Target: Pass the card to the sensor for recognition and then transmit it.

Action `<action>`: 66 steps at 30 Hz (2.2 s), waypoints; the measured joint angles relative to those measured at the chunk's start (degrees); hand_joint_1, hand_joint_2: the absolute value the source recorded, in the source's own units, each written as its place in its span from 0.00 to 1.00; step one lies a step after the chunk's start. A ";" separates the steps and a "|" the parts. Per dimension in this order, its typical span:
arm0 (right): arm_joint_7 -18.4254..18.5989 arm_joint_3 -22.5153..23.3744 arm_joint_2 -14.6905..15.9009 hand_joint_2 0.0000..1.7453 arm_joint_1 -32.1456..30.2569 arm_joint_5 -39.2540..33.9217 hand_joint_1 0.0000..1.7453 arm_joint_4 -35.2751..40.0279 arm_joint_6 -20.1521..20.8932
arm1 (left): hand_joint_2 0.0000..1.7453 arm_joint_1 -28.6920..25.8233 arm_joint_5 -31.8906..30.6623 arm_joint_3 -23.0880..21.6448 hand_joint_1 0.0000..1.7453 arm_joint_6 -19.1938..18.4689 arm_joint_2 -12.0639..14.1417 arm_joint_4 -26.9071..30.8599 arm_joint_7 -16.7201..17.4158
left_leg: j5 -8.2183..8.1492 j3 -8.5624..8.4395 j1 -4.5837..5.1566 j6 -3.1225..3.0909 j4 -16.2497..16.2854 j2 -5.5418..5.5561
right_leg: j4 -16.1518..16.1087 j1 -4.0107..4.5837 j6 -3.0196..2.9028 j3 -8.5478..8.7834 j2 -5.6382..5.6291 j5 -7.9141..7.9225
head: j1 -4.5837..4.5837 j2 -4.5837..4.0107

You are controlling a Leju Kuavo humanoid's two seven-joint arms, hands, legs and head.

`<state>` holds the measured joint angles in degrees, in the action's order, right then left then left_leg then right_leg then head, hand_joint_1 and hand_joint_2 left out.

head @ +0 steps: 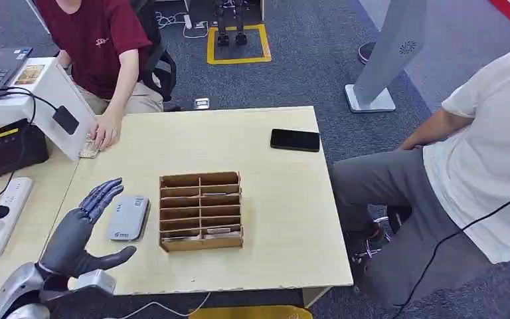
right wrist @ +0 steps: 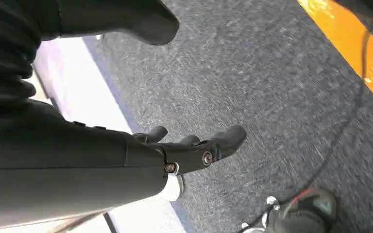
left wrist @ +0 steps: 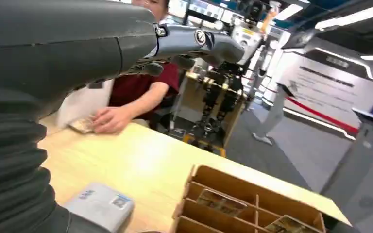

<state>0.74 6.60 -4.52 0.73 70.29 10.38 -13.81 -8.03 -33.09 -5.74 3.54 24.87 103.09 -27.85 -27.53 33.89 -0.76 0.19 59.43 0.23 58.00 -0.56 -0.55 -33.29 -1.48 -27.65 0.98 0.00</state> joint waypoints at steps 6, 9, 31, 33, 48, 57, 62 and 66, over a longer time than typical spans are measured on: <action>-0.11 0.92 0.00 1.00 0.65 0.15 0.00 0.00 0.00 | 1.00 -7.16 0.68 5.04 0.00 -1.75 0.48 9.73 -1.11 | 0.06 -0.05 0.01 -0.06 -0.01 0.45 | 0.00 0.00 0.01 0.27 0.53 -0.06 | 0.02 0.00; -0.11 0.94 0.00 1.00 0.66 0.48 0.00 0.00 0.15 | 1.00 -8.30 1.07 6.42 0.00 -1.92 0.19 11.46 -2.21 | 0.07 -0.11 0.01 -0.06 -0.01 0.46 | 0.00 0.00 0.00 0.34 0.57 -0.04 | -0.02 0.00; -0.92 2.32 -0.09 1.00 1.28 1.31 0.00 0.04 -0.42 | 1.00 -4.56 -23.13 -3.46 0.00 3.81 -2.69 5.91 4.62 | 0.08 -0.19 0.04 -0.09 0.01 0.49 | -0.03 -0.01 0.00 0.40 0.60 -0.02 | 0.00 0.00; -0.76 2.36 -0.11 1.00 1.28 1.36 0.00 0.04 -0.37 | 1.00 -3.42 -29.22 -4.88 0.00 7.05 -3.17 4.46 7.48 | 0.08 -0.19 0.04 -0.09 0.01 0.53 | -0.03 -0.01 0.01 0.39 0.62 -0.02 | 0.00 0.00; -0.74 2.69 -0.83 1.00 1.31 2.38 0.00 0.11 -0.42 | 1.00 4.52 -41.40 -13.75 0.00 10.89 -8.06 -9.93 15.76 | 0.10 -0.21 0.04 -0.12 0.03 0.55 | -0.03 -0.02 0.00 0.43 0.65 0.03 | 0.00 0.00; -0.74 2.77 -0.85 1.00 1.29 2.38 0.00 0.09 -0.42 | 1.00 5.04 -41.51 -14.50 0.00 10.89 -8.74 -11.64 15.80 | 0.10 -0.21 0.04 -0.12 0.02 0.55 | -0.03 -0.01 0.00 0.42 0.65 0.03 | 0.00 0.00; -0.76 2.77 -0.85 1.00 1.31 2.54 0.00 0.11 -0.42 | 1.00 6.00 -44.05 -14.78 0.00 10.89 -9.05 -12.60 17.93 | 0.11 -0.20 0.05 -0.12 0.03 0.56 | -0.03 -0.01 0.01 0.43 0.67 0.03 | 0.00 0.00; -0.94 2.80 -1.01 1.00 1.31 2.97 0.00 0.11 -0.44 | 1.00 7.23 -43.02 -14.78 0.00 10.84 -9.51 -14.46 18.23 | 0.11 -0.21 0.04 -0.12 0.03 0.55 | -0.03 -0.01 0.00 0.44 0.65 0.04 | 0.00 0.00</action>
<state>-0.20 9.40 -5.53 2.04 73.26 10.49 -14.25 -0.80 -76.11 -20.52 14.38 15.37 88.63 -9.62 -27.42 33.68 -0.72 0.08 59.45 0.78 57.97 -0.57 -0.55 -32.85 -0.82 -27.61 0.98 0.00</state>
